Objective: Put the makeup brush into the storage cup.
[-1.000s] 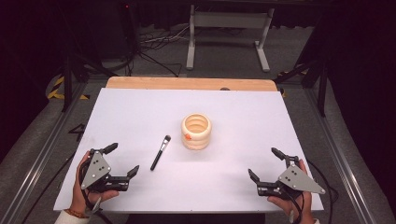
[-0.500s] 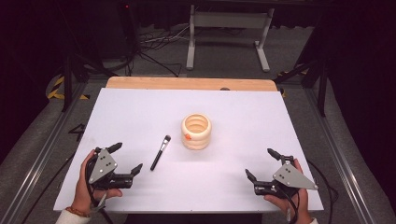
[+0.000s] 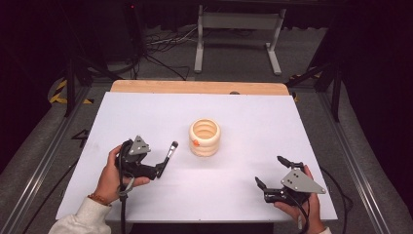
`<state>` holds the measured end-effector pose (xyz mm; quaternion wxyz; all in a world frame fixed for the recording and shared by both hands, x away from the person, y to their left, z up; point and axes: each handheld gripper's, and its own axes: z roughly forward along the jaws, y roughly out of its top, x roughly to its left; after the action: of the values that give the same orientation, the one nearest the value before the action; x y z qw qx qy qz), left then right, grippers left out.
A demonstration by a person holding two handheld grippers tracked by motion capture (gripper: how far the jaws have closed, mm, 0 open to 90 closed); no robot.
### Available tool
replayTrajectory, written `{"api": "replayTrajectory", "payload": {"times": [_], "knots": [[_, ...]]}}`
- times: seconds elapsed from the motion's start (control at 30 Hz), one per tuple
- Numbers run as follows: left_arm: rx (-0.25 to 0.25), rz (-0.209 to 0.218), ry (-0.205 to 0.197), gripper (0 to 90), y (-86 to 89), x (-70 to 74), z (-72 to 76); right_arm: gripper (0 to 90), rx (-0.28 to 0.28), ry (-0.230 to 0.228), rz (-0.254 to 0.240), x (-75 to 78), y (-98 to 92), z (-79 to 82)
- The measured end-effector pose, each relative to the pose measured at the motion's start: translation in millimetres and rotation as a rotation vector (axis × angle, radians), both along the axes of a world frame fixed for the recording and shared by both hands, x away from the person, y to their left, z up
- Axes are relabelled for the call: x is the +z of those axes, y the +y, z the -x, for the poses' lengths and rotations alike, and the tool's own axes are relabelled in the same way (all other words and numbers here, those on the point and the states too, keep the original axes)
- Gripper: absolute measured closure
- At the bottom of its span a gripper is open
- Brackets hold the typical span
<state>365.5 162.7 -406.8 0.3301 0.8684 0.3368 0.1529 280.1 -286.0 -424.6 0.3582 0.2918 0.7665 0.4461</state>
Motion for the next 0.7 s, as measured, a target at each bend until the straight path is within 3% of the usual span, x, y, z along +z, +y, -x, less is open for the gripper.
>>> {"api": "replayTrajectory", "payload": {"times": [0.17,0.27,0.3,0.33,0.53,0.6,0.7], "knots": [[0.044,-0.016,0.166,20.0,-11.3,-3.9,-24.6,6.5,0.007,0.014,0.007,-1.4,0.2,-0.9],[0.039,-0.053,0.233,22.0,-20.9,-7.2,-36.8,6.5,0.013,0.021,0.013,-2.2,1.1,-1.5],[0.039,-0.053,0.233,22.9,-20.9,-7.2,-36.8,6.5,0.014,0.024,0.013,-2.5,1.2,-1.8],[0.052,-0.087,0.259,23.2,-27.2,-9.9,-42.9,6.5,0.015,0.028,0.012,-2.8,1.4,-2.0],[0.055,-0.150,0.347,30.6,-38.1,-18.5,-60.9,6.8,0.021,0.035,0.029,-4.5,2.3,-2.8],[0.074,-0.190,0.354,32.8,-41.6,-20.8,-64.7,6.8,0.024,0.036,0.031,-4.7,2.6,-2.7],[0.063,-0.217,0.380,38.3,-44.1,-23.6,-69.2,6.9,0.025,0.034,0.037,-5.1,2.7,-2.7]]}}
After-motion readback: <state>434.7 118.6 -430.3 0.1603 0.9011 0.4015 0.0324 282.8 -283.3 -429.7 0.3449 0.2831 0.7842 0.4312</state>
